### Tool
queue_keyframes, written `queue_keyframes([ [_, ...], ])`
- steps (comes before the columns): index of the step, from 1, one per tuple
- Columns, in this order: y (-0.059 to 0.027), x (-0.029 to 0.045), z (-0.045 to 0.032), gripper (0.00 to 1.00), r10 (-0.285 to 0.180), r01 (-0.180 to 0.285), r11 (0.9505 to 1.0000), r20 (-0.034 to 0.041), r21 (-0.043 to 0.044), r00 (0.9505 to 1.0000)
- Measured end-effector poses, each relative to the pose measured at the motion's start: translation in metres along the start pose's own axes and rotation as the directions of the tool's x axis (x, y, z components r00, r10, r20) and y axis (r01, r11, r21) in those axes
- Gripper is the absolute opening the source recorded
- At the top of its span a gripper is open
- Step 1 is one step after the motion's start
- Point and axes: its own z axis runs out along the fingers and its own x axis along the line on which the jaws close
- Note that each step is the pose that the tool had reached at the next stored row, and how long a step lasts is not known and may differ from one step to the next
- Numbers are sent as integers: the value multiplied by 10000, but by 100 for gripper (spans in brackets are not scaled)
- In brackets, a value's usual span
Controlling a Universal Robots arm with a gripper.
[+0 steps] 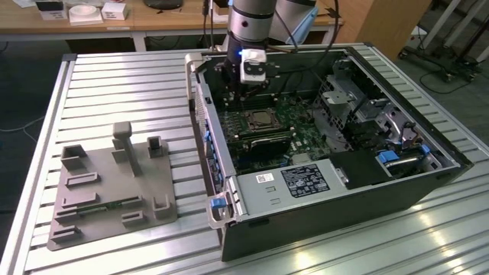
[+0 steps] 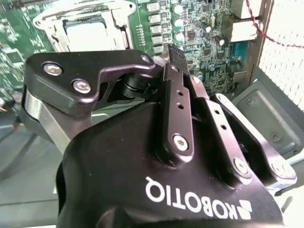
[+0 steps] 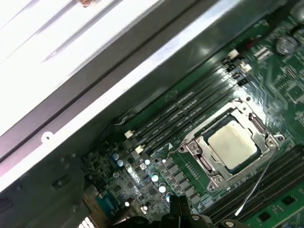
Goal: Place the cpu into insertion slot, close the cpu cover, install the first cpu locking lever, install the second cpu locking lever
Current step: 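Install the first cpu locking lever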
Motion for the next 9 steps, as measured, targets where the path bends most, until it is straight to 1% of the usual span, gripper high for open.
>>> queue_keyframes([
  [2,4,-4,1,11,-229,229,9997,5,6,9997],
  [7,30,-39,4,11,-455,455,9990,10,13,9990],
  [9,31,-40,4,11,-764,764,9971,16,20,9971],
])
